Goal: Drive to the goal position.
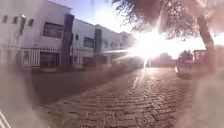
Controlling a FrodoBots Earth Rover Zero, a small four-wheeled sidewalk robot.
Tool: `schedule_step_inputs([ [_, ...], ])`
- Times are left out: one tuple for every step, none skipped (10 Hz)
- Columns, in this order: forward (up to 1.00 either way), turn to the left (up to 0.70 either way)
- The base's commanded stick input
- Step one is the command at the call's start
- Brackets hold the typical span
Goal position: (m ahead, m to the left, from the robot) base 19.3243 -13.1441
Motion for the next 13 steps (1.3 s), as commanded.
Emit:
schedule_step_inputs([
  [1.0,-0.27],
  [1.0,-0.27],
  [1.0,-0.27],
  [1.0,-0.27],
  [1.0,-0.27],
  [1.0,-0.27],
  [1.0,-0.27],
  [1.0,-0.25],
  [1.0,-0.12],
  [1.0,0.0],
  [1.0,0.0],
  [1.0,0.0],
  [1.0,0.0],
])
